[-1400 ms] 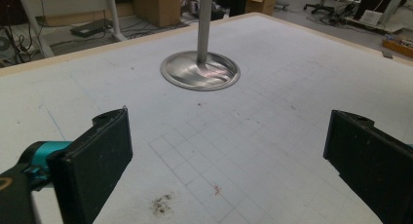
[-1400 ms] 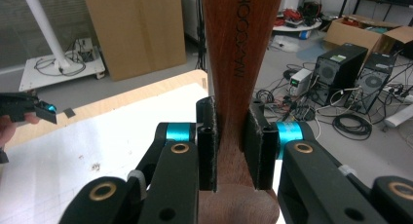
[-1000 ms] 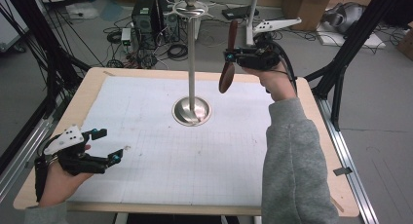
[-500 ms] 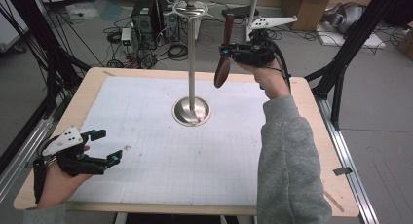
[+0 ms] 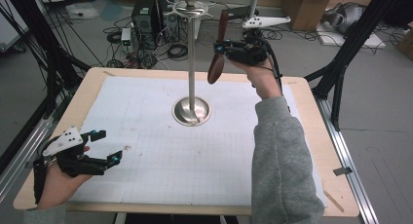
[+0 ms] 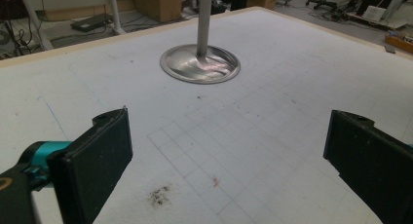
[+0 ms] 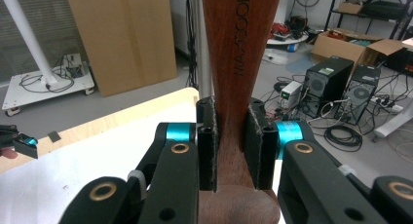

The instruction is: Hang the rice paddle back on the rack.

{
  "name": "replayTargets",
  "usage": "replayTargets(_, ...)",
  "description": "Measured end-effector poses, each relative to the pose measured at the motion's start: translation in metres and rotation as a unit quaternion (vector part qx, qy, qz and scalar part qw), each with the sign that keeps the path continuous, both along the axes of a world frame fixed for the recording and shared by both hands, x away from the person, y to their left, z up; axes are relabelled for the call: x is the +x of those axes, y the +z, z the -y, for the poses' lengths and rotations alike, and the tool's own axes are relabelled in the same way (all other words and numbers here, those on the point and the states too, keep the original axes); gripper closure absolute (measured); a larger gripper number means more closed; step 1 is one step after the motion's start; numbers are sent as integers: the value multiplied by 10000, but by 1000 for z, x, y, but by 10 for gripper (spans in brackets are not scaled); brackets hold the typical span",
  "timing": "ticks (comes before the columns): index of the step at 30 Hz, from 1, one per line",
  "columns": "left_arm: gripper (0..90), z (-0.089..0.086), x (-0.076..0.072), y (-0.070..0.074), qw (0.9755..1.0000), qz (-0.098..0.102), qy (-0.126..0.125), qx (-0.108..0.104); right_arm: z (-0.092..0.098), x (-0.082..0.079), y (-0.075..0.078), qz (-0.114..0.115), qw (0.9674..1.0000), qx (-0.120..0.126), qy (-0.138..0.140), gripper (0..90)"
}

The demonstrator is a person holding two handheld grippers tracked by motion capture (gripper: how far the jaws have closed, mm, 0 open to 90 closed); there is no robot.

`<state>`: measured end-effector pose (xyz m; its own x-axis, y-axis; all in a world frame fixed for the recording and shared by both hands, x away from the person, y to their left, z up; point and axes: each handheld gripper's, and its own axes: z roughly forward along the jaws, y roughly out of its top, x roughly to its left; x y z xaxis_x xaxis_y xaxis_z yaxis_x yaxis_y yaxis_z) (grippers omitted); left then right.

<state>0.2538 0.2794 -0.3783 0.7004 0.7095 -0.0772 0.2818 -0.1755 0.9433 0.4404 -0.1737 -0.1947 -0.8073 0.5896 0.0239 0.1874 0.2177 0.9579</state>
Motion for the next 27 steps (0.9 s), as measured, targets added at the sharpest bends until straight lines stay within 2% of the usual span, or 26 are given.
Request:
replayTargets(5, 42, 1, 0, 0, 10000, -2, -12, 3, -6, 1, -2, 12, 10000, 43, 27, 776)
replayTargets(12, 42, 0, -1, 0, 10000, 0, 4, -7, -7, 3, -3, 36, 9999, 108, -112, 776)
replayTargets(19, 42, 0, -1, 0, 10000, -6, 14, -6, -11, 0, -2, 193, 9996, 217, -21, 776)
replayTargets(24, 42, -1, -1, 0, 10000, -5, 5, -1, -12, 2, -3, 126, 9997, 190, -87, 776)
replayTargets(27, 42, -4, -1, 1, 10000, -12, 43, -29, -12, 2, -3, 186, 9997, 160, -49, 776)
